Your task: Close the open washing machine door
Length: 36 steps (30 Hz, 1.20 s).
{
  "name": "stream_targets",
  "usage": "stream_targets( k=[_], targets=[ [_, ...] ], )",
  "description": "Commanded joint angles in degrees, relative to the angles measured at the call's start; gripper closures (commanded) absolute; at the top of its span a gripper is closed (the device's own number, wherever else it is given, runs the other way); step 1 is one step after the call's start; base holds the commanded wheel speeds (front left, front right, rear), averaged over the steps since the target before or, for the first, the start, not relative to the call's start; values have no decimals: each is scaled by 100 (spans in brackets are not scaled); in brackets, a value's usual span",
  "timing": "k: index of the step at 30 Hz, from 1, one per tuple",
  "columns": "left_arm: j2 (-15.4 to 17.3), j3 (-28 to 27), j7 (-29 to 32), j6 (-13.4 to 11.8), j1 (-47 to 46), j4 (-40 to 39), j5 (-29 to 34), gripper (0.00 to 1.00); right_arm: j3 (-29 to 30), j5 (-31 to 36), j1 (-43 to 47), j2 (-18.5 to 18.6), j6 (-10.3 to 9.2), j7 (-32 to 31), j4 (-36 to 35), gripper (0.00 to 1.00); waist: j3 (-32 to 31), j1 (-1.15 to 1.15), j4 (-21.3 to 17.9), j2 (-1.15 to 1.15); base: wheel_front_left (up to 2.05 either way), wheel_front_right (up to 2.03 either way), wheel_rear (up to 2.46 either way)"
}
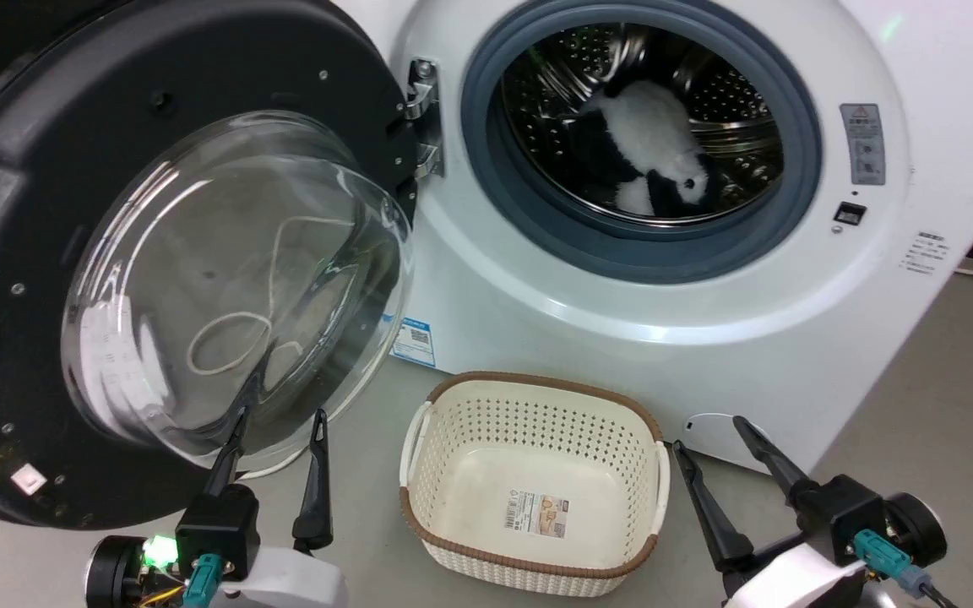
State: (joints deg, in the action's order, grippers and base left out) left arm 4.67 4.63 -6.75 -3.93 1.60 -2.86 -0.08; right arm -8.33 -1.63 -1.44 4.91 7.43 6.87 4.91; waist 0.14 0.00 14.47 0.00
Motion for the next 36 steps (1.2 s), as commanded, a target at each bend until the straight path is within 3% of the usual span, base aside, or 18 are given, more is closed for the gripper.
stream_targets(
  k=[1,36],
  targets=[
    [42,23,-65,-40,82,-39,12,0,-54,-41,-90,38,3,56,35,0,0,0,42,0,-1,-1,-1],
    [42,61,-544,-265,340,-116,-158,0,-691,-185,-255,224,5,533,359,0,47,0,1033,0,0,0,0]
  ],
)
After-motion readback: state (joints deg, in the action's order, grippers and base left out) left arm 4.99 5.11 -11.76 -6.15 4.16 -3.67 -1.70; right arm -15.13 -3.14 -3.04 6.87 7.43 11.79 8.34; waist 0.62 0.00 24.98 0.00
